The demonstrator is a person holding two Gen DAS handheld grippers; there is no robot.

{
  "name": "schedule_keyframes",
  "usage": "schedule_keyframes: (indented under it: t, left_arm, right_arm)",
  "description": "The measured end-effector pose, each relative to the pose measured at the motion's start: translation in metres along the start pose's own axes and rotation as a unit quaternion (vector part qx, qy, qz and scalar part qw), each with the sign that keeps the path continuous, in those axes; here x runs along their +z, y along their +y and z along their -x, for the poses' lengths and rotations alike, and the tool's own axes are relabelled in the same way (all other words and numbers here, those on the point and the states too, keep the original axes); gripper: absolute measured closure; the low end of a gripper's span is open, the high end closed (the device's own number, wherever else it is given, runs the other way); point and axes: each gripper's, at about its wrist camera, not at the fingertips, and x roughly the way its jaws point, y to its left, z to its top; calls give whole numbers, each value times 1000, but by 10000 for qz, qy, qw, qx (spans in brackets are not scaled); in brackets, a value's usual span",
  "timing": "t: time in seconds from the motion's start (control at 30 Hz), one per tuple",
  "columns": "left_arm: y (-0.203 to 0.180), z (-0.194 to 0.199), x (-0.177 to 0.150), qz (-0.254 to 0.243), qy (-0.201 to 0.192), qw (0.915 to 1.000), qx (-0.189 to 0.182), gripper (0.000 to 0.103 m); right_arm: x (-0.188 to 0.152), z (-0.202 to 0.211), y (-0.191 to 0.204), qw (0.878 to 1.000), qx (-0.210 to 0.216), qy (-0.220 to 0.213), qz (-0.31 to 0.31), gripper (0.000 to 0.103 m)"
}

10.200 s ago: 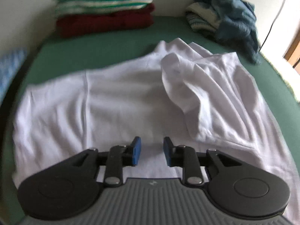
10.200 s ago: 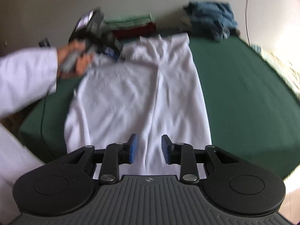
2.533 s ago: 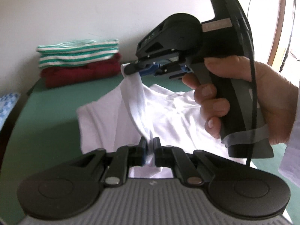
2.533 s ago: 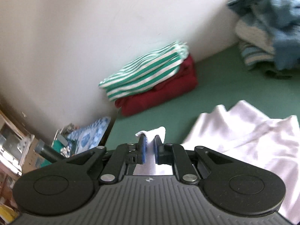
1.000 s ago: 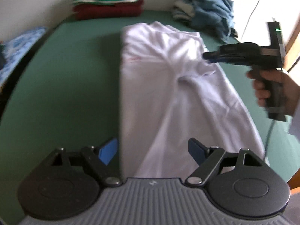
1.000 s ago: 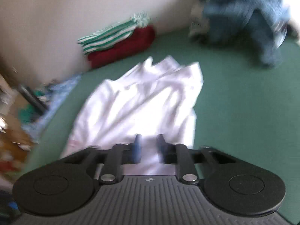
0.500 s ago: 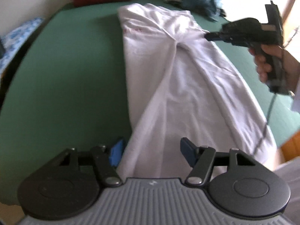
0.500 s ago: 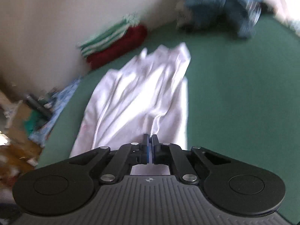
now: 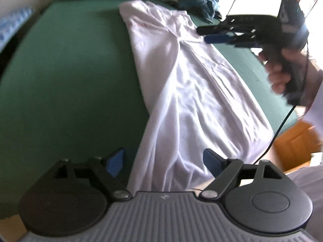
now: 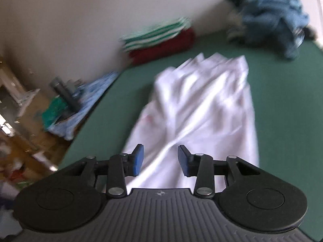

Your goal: Fold clothes

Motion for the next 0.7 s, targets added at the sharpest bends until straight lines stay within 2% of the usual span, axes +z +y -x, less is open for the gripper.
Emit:
schedule_keyframes:
  t: [0.1, 0.17, 0.23, 0.3, 0.33, 0.43, 0.47, 0.7]
  left_arm:
    - [6, 7, -8, 29, -1, 9997, -257, 28]
    - [8, 12, -14, 79, -18, 9995, -320, 30]
    - [9, 16, -20, 135, -59, 9993, -347, 36]
    - [10, 19, -25, 239, -81, 9989, -390, 57]
    - [11, 20, -27, 316, -83, 9986, -421, 60]
    - [18, 25, -32, 744, -124, 9962, -443, 61]
    - [20, 26, -34, 887, -138, 9949, -451, 59]
    - [14, 28, -63, 1486, -151, 9888, 75, 59]
  right_arm:
    - [-18, -17, 13, 9996, -196, 207, -80, 62]
    - [-30, -24, 16, 9985, -335, 430, -93, 62]
    - [-38, -26, 17, 9980, -400, 484, -111, 62]
    - [-44, -26, 16, 9978, -460, 459, -154, 62]
    - [-46, -25, 15, 9977, -477, 440, -179, 62]
    - [-45, -25, 11, 9980, -440, 352, -291, 62]
    - [-45, -25, 10, 9981, -407, 300, -343, 62]
    - [-51, -20, 3, 9993, -64, 177, -332, 59]
